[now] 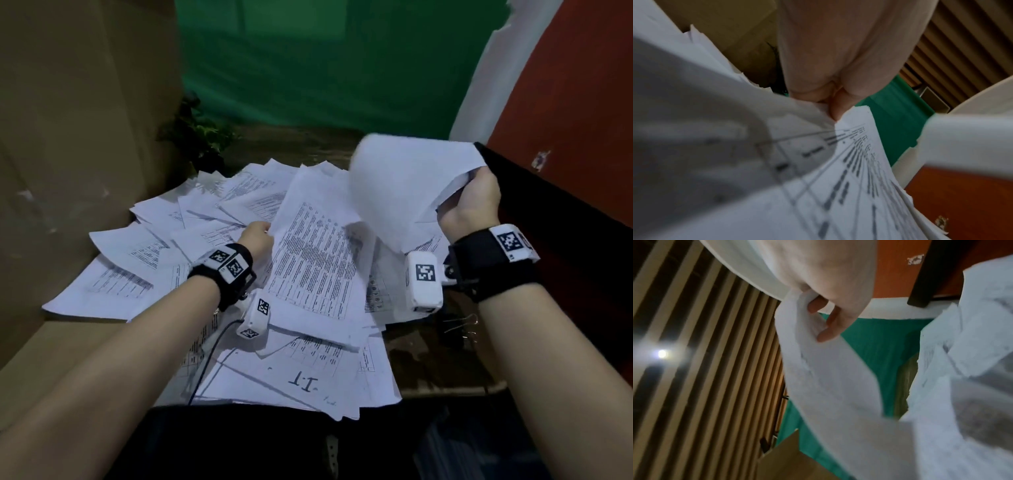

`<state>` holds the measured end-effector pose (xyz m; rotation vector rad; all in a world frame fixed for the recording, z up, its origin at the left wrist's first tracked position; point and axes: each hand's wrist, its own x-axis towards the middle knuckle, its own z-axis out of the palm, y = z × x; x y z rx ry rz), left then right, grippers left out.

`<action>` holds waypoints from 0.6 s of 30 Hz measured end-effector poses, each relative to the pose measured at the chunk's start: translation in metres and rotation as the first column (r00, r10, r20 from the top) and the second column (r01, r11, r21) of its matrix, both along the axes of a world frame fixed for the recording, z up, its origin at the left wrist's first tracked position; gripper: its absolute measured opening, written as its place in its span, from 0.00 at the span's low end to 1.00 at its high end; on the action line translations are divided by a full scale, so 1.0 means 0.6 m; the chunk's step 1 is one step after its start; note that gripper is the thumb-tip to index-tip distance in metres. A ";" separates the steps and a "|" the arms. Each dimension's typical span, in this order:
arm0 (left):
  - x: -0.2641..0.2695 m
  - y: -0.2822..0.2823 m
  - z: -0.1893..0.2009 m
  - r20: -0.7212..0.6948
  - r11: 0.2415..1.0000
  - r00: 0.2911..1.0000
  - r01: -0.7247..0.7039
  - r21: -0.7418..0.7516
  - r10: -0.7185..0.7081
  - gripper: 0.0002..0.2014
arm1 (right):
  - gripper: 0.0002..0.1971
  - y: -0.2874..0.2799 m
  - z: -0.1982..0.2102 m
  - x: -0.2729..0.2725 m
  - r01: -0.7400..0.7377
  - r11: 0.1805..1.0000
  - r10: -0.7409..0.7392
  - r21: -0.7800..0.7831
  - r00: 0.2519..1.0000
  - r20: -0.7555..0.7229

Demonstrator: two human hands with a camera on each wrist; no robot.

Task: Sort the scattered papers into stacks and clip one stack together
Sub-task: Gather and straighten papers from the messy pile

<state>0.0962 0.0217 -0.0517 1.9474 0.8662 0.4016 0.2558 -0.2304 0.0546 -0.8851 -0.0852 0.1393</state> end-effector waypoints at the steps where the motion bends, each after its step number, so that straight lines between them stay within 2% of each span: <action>1: 0.002 0.001 0.001 -0.034 0.999 0.999 -0.002 0.039 0.004 0.16 | 0.16 0.002 0.006 -0.002 -0.052 0.997 0.054 0.049 0.998 -0.038; 4: 0.008 0.008 -0.018 -0.117 0.992 0.993 -0.012 0.123 0.027 0.16 | 0.11 0.015 0.007 -0.007 -0.185 0.979 0.198 0.079 0.958 -0.206; 7: 0.001 0.011 -0.032 -0.142 0.994 0.987 -0.065 0.092 0.077 0.14 | 0.12 0.028 -0.053 -0.035 -0.321 0.942 0.245 -0.094 0.853 -0.461; 8: 0.000 0.016 -0.036 -0.139 0.996 0.987 -0.078 0.051 0.084 0.14 | 0.10 0.032 -0.084 -0.041 -0.394 0.907 0.273 -0.150 0.819 -0.505; 10: -0.003 0.025 -0.042 -0.111 0.994 0.991 -0.088 -0.065 0.080 0.10 | 0.07 0.034 -0.134 -0.056 -0.558 0.784 0.346 -0.272 0.757 -0.555; 11: -0.008 0.026 -0.042 -0.070 0.984 0.994 -0.094 -0.149 0.084 0.11 | 0.07 0.034 -0.150 -0.056 -0.594 0.733 0.353 -0.332 0.749 -0.560; 13: -0.018 0.030 -0.038 0.077 0.920 0.980 -0.145 -0.364 0.185 0.14 | 0.09 0.032 -0.165 -0.060 -0.605 0.674 0.342 -0.424 0.764 -0.547; 15: -0.024 0.035 -0.036 0.132 0.834 0.955 -0.159 -0.529 0.266 0.19 | 0.10 0.030 -0.172 -0.078 -0.641 0.605 0.364 -0.472 0.750 -0.553; 17: -0.031 0.030 -0.028 0.107 0.806 0.964 -0.141 -0.575 0.245 0.19 | 0.08 0.034 -0.180 -0.100 -0.697 0.478 0.408 -0.534 0.715 -0.568; 18: -0.033 0.027 -0.024 0.094 0.827 0.977 -0.111 -0.552 0.194 0.17 | 0.08 0.036 -0.184 -0.111 -0.711 0.394 0.423 -0.582 0.703 -0.572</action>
